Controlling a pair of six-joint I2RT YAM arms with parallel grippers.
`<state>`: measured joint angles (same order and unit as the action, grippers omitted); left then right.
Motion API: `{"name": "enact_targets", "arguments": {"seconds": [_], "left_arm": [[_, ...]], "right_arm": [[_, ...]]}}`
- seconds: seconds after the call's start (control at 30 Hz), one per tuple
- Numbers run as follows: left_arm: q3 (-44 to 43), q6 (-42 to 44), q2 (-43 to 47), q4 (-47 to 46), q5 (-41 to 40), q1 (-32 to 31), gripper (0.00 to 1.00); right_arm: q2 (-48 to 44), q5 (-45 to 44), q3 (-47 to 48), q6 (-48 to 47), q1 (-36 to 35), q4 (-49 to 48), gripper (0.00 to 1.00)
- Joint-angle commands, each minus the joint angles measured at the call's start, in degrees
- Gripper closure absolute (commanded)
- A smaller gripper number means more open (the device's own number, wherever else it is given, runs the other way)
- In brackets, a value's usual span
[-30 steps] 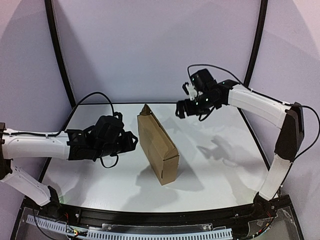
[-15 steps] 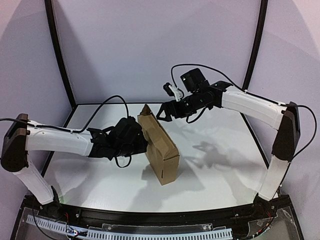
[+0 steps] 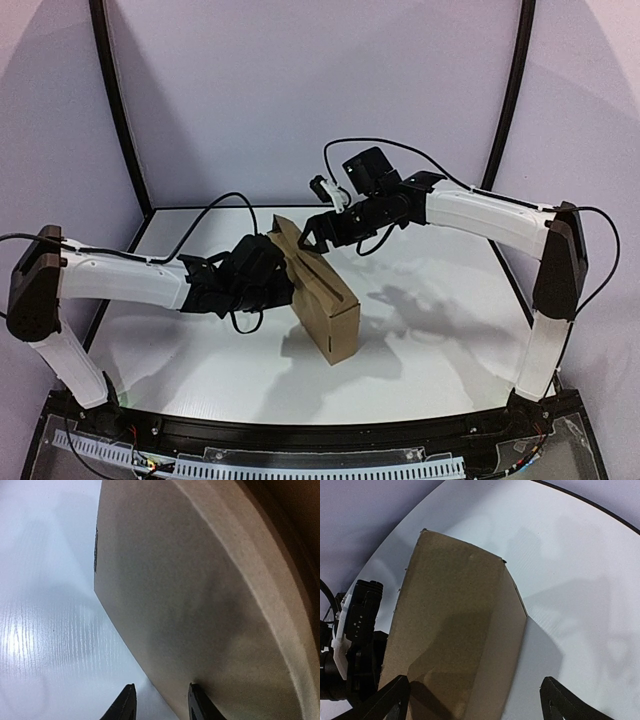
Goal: Fold the paper box
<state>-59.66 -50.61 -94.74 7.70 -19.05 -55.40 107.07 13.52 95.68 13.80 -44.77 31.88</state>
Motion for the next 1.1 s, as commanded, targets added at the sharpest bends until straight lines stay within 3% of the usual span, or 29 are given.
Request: {"name": "enact_targets", "arguments": {"seconds": [0.0,0.17,0.43,0.57,0.6,0.67,0.73,0.9,1.07], "left_arm": [[-0.66,-0.71,-0.35,-2.5,1.01,0.1,0.62],[-1.09,-2.14,-0.05,-0.69,0.28,0.13,0.63],[-1.38,-3.24,7.56,6.71,-5.33,0.18,0.6],[-3.99,-4.89,14.49,16.65,-10.61,1.62,0.37],[-5.23,-6.15,15.83,20.25,-10.15,3.61,0.25],[-6.06,-7.0,17.24,21.91,-5.49,8.77,0.06],[-5.53,-5.7,18.01,18.55,-1.65,11.8,0.02],[-6.58,-3.37,16.27,9.36,8.04,15.4,0.01],[-10.24,-4.83,8.61,5.24,15.81,17.91,0.01]], "right_arm": [[4.81,-2.85,-3.12,-1.75,-2.8,6.97,0.08],[4.04,-6.29,-5.43,-3.97,-3.13,7.55,0.08],[4.83,-10.33,1.99,-7.19,-3.13,10.91,0.07],[5.3,-9.13,-0.54,-7.1,-3.13,9.91,0.07],[5.26,-8.08,-1.83,-6.96,-3.13,9.19,0.07],[5.34,-7.96,-3.02,-6.54,-3.13,8.07,0.07],[5.51,-8.48,-3.07,-6.42,-3.13,7.97,0.07],[5.57,-9.65,-2.38,-6.87,-3.13,7.54,0.07],[5.93,-10.71,-1.63,-7.17,-3.13,7.86,0.07]]}}
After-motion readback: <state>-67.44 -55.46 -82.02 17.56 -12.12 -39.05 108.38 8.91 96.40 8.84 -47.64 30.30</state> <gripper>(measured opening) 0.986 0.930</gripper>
